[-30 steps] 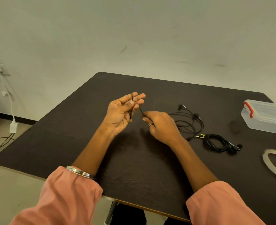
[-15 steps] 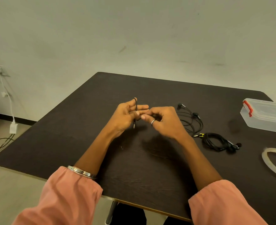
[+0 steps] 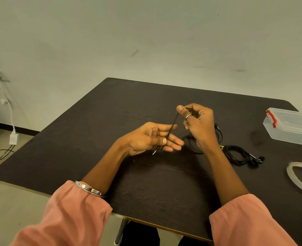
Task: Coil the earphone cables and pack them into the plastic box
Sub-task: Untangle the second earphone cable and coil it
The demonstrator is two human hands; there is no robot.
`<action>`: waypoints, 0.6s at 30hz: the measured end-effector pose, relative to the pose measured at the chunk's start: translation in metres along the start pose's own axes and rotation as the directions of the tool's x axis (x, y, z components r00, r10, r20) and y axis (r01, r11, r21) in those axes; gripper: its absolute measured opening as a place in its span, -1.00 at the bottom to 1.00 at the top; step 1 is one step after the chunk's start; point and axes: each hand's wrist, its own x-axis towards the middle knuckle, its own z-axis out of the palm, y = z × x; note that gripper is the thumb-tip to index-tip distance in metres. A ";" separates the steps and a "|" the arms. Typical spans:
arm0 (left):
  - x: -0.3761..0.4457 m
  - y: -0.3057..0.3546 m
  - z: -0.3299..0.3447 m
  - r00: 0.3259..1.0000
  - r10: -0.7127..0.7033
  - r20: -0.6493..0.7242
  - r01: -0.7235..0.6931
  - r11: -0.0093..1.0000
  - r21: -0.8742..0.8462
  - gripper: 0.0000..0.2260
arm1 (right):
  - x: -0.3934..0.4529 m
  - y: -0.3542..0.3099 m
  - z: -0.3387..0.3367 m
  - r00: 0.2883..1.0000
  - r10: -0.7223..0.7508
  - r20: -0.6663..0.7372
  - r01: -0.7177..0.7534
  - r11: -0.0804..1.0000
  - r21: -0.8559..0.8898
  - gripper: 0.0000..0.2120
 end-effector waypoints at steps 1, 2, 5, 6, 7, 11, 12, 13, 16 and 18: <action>0.000 0.000 0.000 1.000 0.007 0.018 -0.007 1.000 -0.010 -0.57 | 0.000 0.002 0.000 1.000 0.008 -0.010 -0.008 1.000 -0.001 -0.77; 0.000 0.001 -0.001 0.999 0.020 0.033 -0.020 1.000 -0.024 -0.57 | 0.001 0.005 0.000 1.000 0.015 -0.017 -0.015 1.000 -0.008 -0.77; -0.003 0.002 -0.002 0.993 0.094 0.069 -0.088 0.992 -0.088 -0.57 | 0.002 0.015 0.001 1.000 0.025 -0.014 -0.026 0.996 -0.082 -0.76; -0.003 0.003 -0.002 0.990 0.129 0.064 -0.121 0.986 -0.116 -0.56 | 0.002 0.019 0.002 1.000 0.014 -0.001 -0.014 0.992 -0.122 -0.76; -0.004 0.003 -0.003 0.985 0.169 0.041 -0.162 0.976 -0.144 -0.55 | 0.002 0.021 0.004 1.000 -0.009 0.020 0.012 0.985 -0.171 -0.75; -0.007 0.012 -0.012 0.929 0.298 -0.218 -0.352 0.891 -0.285 -0.59 | -0.004 0.027 0.010 0.962 -0.082 0.260 0.194 0.876 -0.441 -0.75; -0.008 0.014 -0.016 0.901 0.303 -0.311 -0.397 0.864 -0.309 -0.62 | -0.007 0.028 0.012 0.931 -0.066 0.358 0.258 0.814 -0.521 -0.73; -0.009 0.016 -0.020 0.867 0.288 -0.407 -0.428 0.848 -0.313 -0.64 | -0.010 0.028 0.015 0.891 -0.028 0.453 0.316 0.756 -0.574 -0.72; -0.008 0.017 -0.030 0.754 0.197 -0.627 -0.439 0.861 -0.257 -0.72 | -0.018 0.019 0.028 0.776 0.085 0.625 0.428 0.657 -0.621 -0.71; -0.007 0.015 -0.034 0.701 0.159 -0.695 -0.414 0.885 -0.215 -0.77 | -0.023 0.011 0.036 0.717 0.095 0.690 0.515 0.595 -0.617 -0.72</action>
